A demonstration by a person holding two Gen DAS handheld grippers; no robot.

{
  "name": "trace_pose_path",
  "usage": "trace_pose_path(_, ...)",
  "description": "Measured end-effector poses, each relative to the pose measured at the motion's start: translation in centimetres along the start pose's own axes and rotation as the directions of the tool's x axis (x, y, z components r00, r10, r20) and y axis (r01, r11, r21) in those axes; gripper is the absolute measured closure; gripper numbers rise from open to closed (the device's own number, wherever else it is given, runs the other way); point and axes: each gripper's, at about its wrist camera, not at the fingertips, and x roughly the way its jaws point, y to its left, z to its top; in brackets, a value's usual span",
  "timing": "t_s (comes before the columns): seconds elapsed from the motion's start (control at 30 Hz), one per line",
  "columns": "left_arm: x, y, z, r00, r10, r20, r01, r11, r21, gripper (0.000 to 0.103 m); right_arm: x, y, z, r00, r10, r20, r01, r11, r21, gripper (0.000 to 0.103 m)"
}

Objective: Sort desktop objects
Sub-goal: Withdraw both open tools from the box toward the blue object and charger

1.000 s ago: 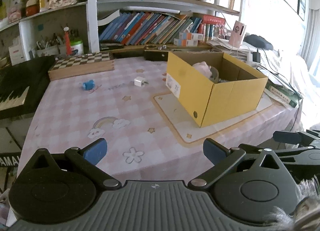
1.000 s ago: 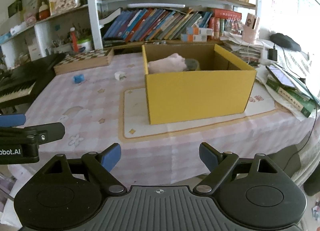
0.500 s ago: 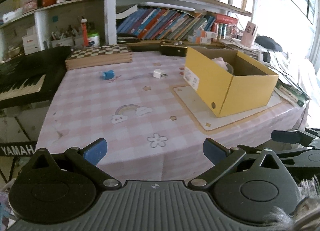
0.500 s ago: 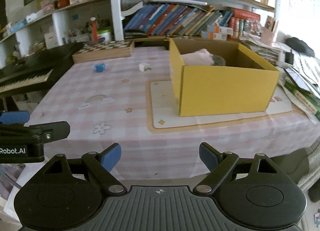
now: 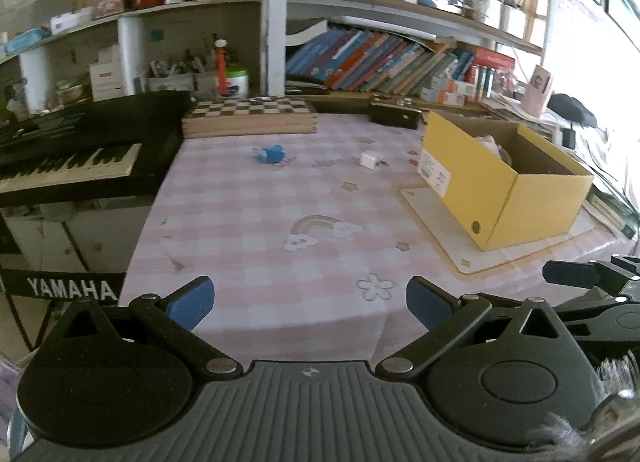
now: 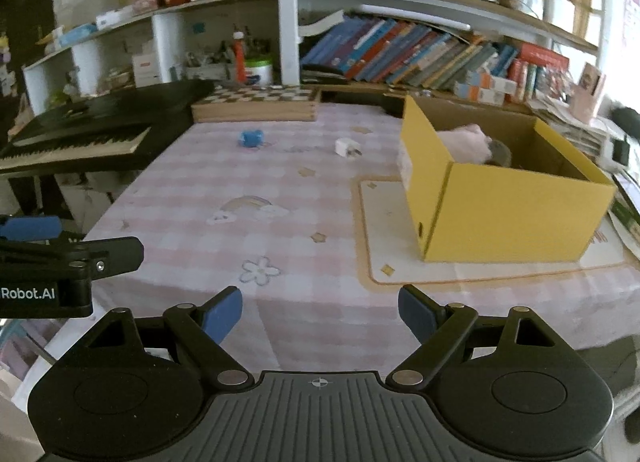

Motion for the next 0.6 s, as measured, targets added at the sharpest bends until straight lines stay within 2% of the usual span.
trace_pose_path(0.6, 1.3, 1.9, 1.1, 1.0, 0.025, 0.002, -0.025, 0.999, -0.03, 0.0, 2.1, 1.7, 1.9, 0.999, 0.04, 0.008, -0.04, 0.998, -0.049, 0.016)
